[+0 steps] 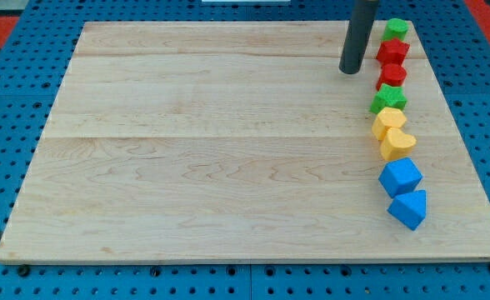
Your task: Move the green star to right a bit
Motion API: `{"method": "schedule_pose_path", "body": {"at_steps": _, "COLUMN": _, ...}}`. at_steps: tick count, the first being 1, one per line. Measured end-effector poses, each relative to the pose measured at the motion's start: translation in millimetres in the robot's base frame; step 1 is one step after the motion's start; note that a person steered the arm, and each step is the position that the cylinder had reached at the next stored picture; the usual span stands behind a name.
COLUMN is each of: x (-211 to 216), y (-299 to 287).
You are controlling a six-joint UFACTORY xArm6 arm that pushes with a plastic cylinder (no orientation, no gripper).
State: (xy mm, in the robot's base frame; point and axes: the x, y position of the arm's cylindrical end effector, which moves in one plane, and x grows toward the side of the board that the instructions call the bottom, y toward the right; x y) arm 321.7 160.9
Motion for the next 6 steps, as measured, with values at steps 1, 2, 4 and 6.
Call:
{"method": "schedule_pose_path", "body": {"at_steps": 1, "x": 5.4, "y": 5.7}}
{"method": "schedule_pose_path", "body": {"at_steps": 2, "x": 5.4, "y": 37.0}}
{"method": "schedule_pose_path", "body": {"at_steps": 4, "x": 14.7, "y": -13.4}}
{"method": "schedule_pose_path", "body": {"at_steps": 6, "x": 71.2, "y": 25.9}}
